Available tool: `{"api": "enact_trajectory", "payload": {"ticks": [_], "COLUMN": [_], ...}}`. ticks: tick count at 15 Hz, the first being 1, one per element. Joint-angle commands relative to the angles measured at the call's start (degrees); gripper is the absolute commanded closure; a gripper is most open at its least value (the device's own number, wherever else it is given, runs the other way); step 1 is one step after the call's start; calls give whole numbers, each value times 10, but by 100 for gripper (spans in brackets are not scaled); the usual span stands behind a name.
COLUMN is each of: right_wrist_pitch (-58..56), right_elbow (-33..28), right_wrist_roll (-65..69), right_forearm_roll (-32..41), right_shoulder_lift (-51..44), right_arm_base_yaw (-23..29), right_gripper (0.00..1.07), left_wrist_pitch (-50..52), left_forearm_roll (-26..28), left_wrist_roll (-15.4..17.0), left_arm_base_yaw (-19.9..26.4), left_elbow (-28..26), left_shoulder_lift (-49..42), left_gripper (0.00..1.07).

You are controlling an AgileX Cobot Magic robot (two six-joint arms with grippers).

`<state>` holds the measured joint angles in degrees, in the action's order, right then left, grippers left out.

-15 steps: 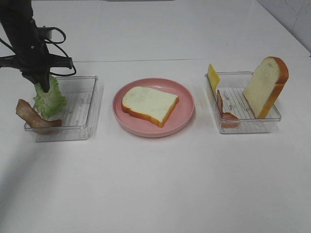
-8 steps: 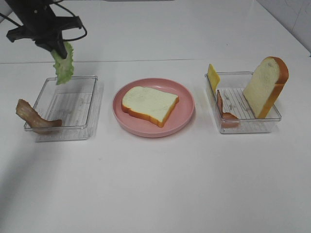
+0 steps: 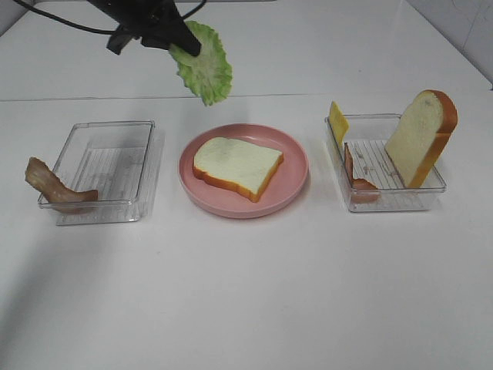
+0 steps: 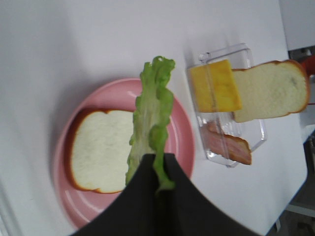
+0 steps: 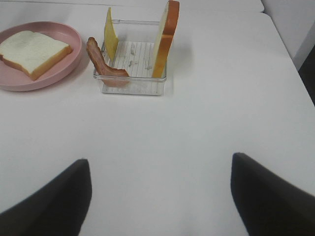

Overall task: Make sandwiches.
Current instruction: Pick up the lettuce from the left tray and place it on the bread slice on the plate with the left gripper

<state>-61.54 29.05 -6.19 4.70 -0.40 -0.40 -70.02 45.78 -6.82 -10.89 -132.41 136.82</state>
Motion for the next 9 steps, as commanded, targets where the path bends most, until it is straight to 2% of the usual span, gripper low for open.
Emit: {"api": "enact_trajectory", "payload": {"ticks": [1, 6, 8, 9], "right_wrist_pitch": [6, 6, 6, 6], "right_elbow": [-1, -1, -1, -1], "right_wrist_roll": [-3, -3, -3, -3], "right_forearm_roll": [1, 1, 1, 1], "right_shoulder_lift": [-5, -5, -5, -5], "right_arm_base_yaw": [-2, -2, -2, -2], "right_gripper": [34, 34, 34, 34], "left_wrist_pitch": [6, 19, 18, 16], "left_forearm_roll": [17, 23, 3, -24], "left_wrist_roll": [-8, -8, -4, 13], "left_arm_base_yaw": [-40, -93, -94, -94], "left_elbow": [-1, -1, -1, -1], "left_shoulder_lift": [24, 80, 97, 101], "left_gripper": [107, 107, 107, 107]}}
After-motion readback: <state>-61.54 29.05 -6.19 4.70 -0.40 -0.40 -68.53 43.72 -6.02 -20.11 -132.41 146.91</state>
